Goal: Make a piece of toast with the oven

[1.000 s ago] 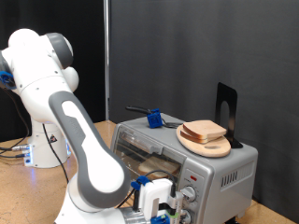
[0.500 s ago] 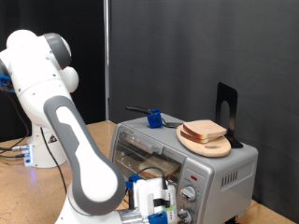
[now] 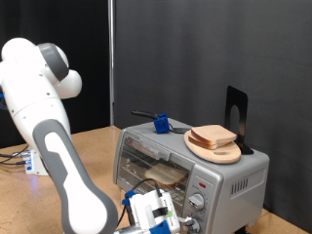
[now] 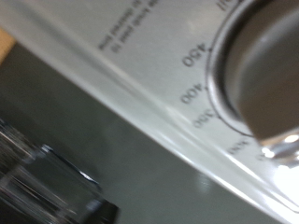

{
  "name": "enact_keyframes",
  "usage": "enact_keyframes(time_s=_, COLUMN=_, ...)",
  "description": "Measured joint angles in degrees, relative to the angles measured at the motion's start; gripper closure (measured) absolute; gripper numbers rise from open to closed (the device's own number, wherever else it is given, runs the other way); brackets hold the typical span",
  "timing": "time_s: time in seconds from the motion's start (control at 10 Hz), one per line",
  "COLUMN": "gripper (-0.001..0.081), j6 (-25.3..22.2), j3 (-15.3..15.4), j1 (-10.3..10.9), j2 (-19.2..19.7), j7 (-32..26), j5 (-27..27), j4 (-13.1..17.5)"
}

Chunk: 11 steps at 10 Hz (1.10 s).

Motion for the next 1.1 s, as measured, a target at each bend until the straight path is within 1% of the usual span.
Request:
enact_keyframes(time_s=0.2, gripper=0.0806, j6=-5.68, j3=1.05, j1=-0.45, j2=3.73, j7=-4.77, j5=1.13, j4=4.42)
enact_keyframes(time_s=0.3, gripper=0.0806, j6=-11.17, j3=2.32, j1=-1.16, j2=5.04, j7=-6.44, j5=1.73, j4=6.41)
enact_keyframes(time_s=0.4, gripper=0.0806, j6=-13.42, j3=3.18, j1=-1.65, j2=5.78, j7=-7.16, j5=2.67, j4=7.84)
enact_keyframes(time_s=0.5, gripper=0.0806, j6=-13.69, j3=3.44, j1=-1.71, j2=5.89, j7=-7.18, j5=3.55, j4=8.63)
enact_keyframes(time_s=0.6, gripper=0.0806, j6=-13.34, j3=3.52, j1=-1.68, j2=5.82, j7=-6.48, j5=3.92, j4=9.16)
enact_keyframes(time_s=0.7, gripper=0.0806, j6=-11.33, j3=3.51, j1=-1.65, j2=5.53, j7=-4.21, j5=3.94, j4=9.29)
enact_keyframes(time_s=0.9, gripper=0.0806, j6=-4.10, j3=2.12, j1=-0.52, j2=3.05, j7=6.08, j5=2.04, j4=8.82)
enact_keyframes(time_s=1.0, gripper=0.0806, j6=-1.25, j3=1.01, j1=0.35, j2=1.42, j7=11.63, j5=-0.19, j4=8.64)
enact_keyframes(time_s=1.1, gripper=0.0806, j6=0.52, j3=-0.41, j1=1.38, j2=-0.12, j7=17.51, j5=-3.17, j4=8.59)
